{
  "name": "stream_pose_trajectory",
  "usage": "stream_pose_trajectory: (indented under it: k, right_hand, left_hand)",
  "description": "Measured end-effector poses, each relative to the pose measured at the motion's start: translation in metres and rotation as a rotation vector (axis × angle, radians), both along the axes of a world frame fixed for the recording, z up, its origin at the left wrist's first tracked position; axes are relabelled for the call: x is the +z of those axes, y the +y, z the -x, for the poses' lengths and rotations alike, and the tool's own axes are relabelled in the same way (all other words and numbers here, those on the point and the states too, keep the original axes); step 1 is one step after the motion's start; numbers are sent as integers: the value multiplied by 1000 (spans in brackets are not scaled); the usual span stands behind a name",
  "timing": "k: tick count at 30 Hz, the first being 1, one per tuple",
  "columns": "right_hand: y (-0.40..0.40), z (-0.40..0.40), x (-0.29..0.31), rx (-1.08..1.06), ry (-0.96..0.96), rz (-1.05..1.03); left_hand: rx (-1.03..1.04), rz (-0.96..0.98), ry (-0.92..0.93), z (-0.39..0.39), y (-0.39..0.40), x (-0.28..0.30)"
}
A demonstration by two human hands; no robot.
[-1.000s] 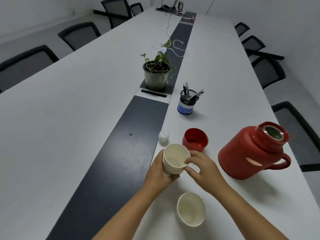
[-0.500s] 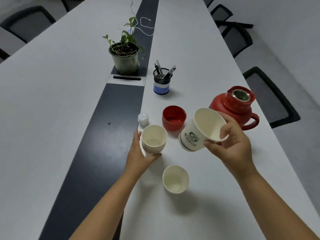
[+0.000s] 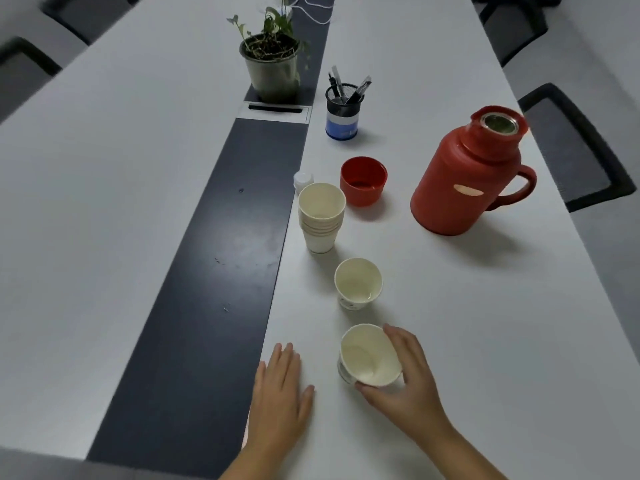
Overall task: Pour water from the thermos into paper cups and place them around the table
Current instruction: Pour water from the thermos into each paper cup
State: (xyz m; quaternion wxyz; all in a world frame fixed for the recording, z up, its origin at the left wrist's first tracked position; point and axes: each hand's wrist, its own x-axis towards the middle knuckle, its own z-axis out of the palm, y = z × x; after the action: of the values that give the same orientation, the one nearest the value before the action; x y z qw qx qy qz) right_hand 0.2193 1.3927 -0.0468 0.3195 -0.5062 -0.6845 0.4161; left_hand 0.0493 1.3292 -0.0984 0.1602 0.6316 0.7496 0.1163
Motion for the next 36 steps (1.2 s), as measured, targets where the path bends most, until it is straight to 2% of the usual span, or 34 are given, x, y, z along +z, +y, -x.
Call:
stream_pose_trajectory:
  k: [6,14,16,17,20,22,25,28,32,36]
  right_hand:
    - [-1,12,-15,68,-58,-16]
    - [0,14,-26,61,-47,48]
    - [0,12,-29,80,-55,62]
    - [0,8,-29,95,-64,81]
    - [3,-12,-29,182,-92,145]
    - [7,-32,-25,200,-128,108]
    - [21,-66,-12,25,-97,2]
    - [54,-102,0,-163,-87,-65]
    - [127,-144,14,-346,-80,-98]
    - [206,-168,28,-419,-2,-104]
  left_hand:
    - [-134,238,-9,5,-13,-1]
    - [-74,178,-5,1,-11,-1]
    - [-5,148,-12,2,-9,0]
    - [27,122,-44,3,-10,0]
    - [267,19,-318,4,-5,0]
    - [346,-75,-496,1,8,12]
    - [299,-267,-524,-9,46,49]
    - [146,-368,-535,-33,97,87]
    - [-46,-338,-563,-84,173,106]
    - [-53,-239,-559,-128,246,98]
